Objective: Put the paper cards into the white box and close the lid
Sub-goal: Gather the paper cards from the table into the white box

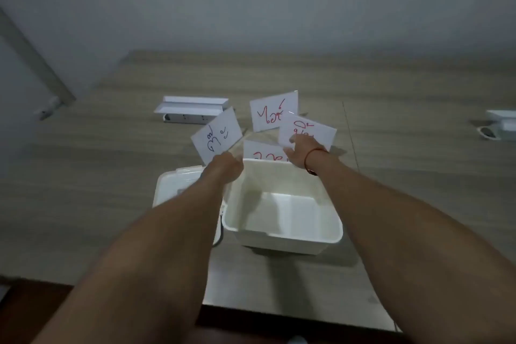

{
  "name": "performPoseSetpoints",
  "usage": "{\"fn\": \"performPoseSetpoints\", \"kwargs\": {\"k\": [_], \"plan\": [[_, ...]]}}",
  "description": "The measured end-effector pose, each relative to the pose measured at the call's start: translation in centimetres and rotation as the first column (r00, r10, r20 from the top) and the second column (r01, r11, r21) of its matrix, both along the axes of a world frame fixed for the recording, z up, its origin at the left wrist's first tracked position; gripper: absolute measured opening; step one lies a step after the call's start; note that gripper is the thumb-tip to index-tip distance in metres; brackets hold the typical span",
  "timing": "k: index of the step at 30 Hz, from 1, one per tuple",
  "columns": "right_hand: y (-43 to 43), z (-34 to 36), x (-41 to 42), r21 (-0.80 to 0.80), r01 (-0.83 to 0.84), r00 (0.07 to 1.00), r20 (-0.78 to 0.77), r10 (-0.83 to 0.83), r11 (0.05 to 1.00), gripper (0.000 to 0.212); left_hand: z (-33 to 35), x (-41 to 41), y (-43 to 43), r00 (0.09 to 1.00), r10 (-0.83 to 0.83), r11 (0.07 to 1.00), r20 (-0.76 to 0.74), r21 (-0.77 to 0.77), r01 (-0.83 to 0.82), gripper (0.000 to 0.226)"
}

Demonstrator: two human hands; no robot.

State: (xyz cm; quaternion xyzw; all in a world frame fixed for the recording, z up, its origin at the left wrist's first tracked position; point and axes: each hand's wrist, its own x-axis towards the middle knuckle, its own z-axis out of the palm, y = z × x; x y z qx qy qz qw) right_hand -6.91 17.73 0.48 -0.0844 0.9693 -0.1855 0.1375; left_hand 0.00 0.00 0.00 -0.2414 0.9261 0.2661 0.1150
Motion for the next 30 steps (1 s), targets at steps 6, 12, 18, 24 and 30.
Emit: {"fn": "performPoseSetpoints", "kwargs": {"k": [6, 12, 18, 24, 30], "plan": [[-1.2, -2.5, -2.4, 0.024, 0.052, 0.997, 0.057, -0.053, 0.998, 0.048, -4.3, -0.3, -0.5, 0.998, 0.055, 0.993, 0.044, 0.106, -0.059, 0.076], [-1.4, -4.0, -3.5, 0.06, 0.054, 0.995, 0.08, -0.059, 0.997, 0.03, -4.8, -0.2, 0.6, 0.989, 0.115, 0.976, 0.087, 0.176, -0.129, 0.069], [-2.3, -3.7, -3.1, 0.035, 0.006, 1.0, -0.027, -0.005, 0.999, 0.026, -4.8, 0.0, 0.1, 0.985, 0.131, 0.976, 0.108, 0.159, -0.148, 0.078], [-1.0, 0.2, -2.3, -0.044, 0.001, 0.969, -0.245, -0.012, 0.999, 0.034, -3.7, 1.5, 0.7, 0.993, 0.076, 0.988, 0.086, 0.126, -0.086, 0.054], [1.6, 5.6, -0.7, -0.104, 0.019, 0.937, -0.346, -0.054, 0.994, 0.031, -2.9, 2.5, 1.3, 0.999, -0.017, 0.991, 0.034, 0.133, 0.012, 0.037]]}}
